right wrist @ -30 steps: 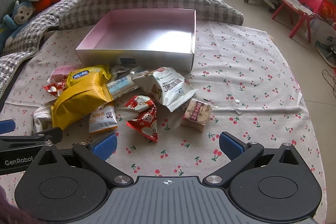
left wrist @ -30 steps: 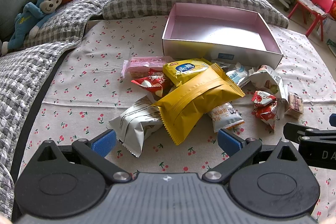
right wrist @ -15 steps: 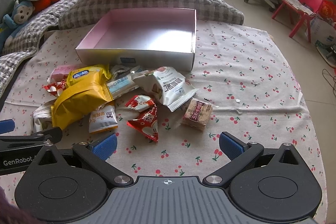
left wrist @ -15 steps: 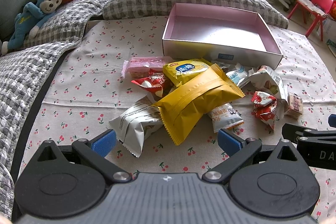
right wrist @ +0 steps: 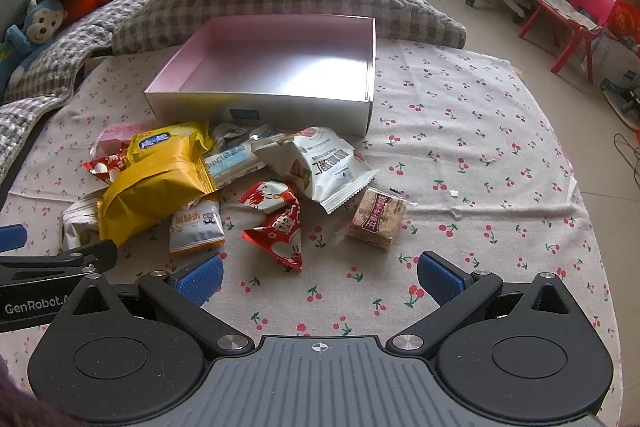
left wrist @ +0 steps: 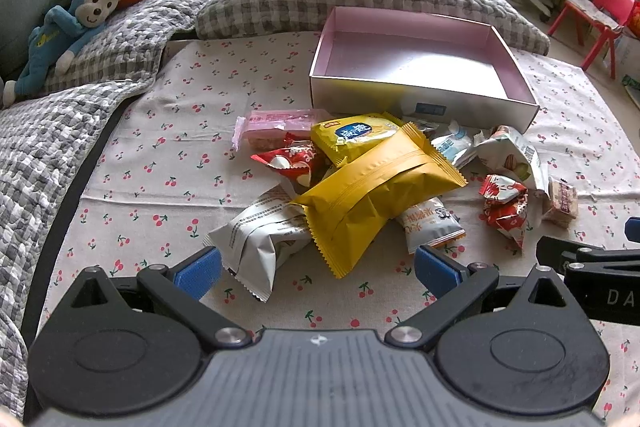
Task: Organize snacks
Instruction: 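Grasp the yellow bag with the left tool while the right tool grasps the white bread packet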
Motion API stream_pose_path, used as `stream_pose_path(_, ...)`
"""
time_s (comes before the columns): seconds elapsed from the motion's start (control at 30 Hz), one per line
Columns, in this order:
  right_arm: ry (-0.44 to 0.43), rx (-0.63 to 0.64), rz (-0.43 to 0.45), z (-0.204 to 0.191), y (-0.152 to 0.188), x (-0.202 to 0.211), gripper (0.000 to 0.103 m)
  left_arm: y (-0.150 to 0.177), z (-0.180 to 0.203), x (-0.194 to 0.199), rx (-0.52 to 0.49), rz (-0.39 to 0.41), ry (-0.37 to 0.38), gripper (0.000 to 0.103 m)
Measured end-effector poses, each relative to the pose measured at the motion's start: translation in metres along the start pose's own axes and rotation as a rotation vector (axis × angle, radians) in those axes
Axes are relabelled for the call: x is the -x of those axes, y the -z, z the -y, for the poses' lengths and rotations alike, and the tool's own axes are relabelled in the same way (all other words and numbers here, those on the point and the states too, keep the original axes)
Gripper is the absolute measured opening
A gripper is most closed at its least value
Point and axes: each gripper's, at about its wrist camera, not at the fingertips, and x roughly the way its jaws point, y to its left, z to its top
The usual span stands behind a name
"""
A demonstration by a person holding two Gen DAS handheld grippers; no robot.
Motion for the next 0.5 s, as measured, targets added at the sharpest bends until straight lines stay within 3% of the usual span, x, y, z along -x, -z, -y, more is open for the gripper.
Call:
stream_pose_path(0.27,-0.038,0.026,-0.002,0.002,-0.026,0.005,0.103,-0.025,-0.011,-0.008,-0.028,-0.024,0.028,0.103)
stream_pose_path(0.5,-0.141,-0.043,-0.104,0.017,-0.052,-0.016,0.103,-0.046,-0.036,-0.024,0.003,-0.022,0.072,0.103)
